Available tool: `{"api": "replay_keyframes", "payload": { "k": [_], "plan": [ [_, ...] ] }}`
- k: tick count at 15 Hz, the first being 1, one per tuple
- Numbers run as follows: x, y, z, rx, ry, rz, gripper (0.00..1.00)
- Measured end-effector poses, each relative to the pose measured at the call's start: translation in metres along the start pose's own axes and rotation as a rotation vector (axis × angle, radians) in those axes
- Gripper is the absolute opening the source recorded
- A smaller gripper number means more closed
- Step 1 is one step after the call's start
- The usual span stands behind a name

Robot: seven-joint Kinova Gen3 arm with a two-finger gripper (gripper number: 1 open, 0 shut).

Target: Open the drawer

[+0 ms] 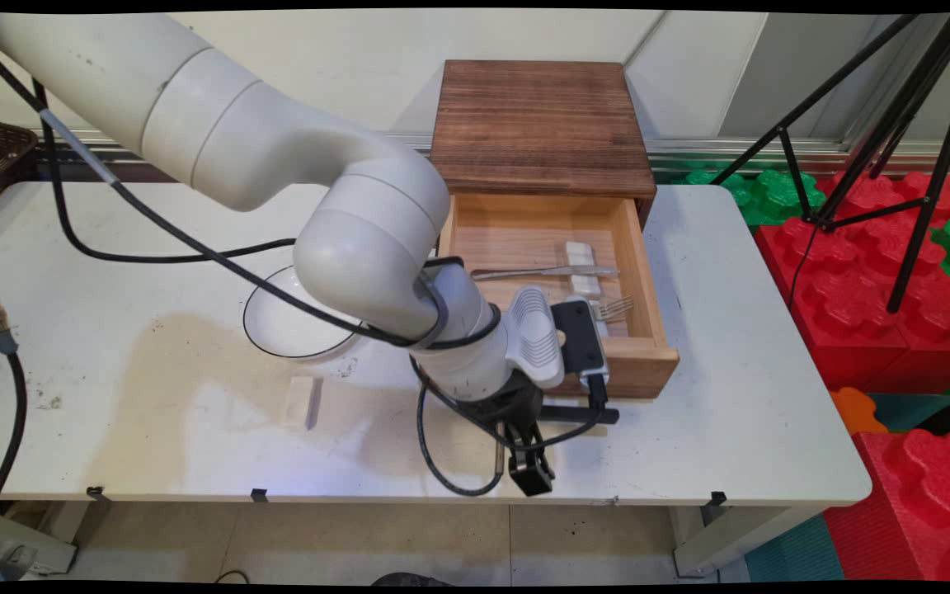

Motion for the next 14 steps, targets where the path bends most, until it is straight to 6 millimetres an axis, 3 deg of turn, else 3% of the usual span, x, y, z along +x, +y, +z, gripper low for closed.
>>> {"api": "replay_keyframes", "payload": {
  "k": [14],
  "plan": [
    [-0.003, 0.034, -0.006, -0.041, -0.019, 0.008, 1.00]
  ]
}}
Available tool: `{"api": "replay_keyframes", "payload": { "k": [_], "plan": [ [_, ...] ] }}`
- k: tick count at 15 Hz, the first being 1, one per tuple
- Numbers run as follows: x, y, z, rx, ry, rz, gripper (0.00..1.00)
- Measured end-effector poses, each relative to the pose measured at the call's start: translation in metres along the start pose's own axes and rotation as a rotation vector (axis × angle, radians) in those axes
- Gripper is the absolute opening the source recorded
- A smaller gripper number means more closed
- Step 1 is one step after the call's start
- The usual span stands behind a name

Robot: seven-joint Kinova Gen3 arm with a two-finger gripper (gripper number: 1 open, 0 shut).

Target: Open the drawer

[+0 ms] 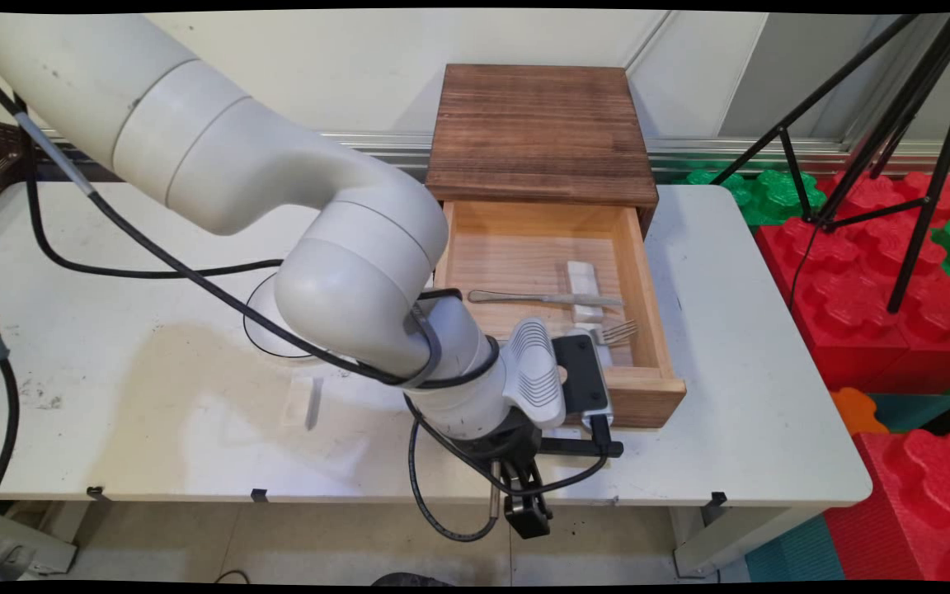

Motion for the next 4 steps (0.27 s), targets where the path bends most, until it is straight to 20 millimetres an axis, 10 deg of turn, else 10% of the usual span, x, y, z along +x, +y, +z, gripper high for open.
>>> {"api": "replay_keyframes", "payload": {
  "k": [4],
  "plan": [
    [0.0017, 0.0005, -0.0021, 0.016, 0.015, 0.005, 1.00]
  ]
}}
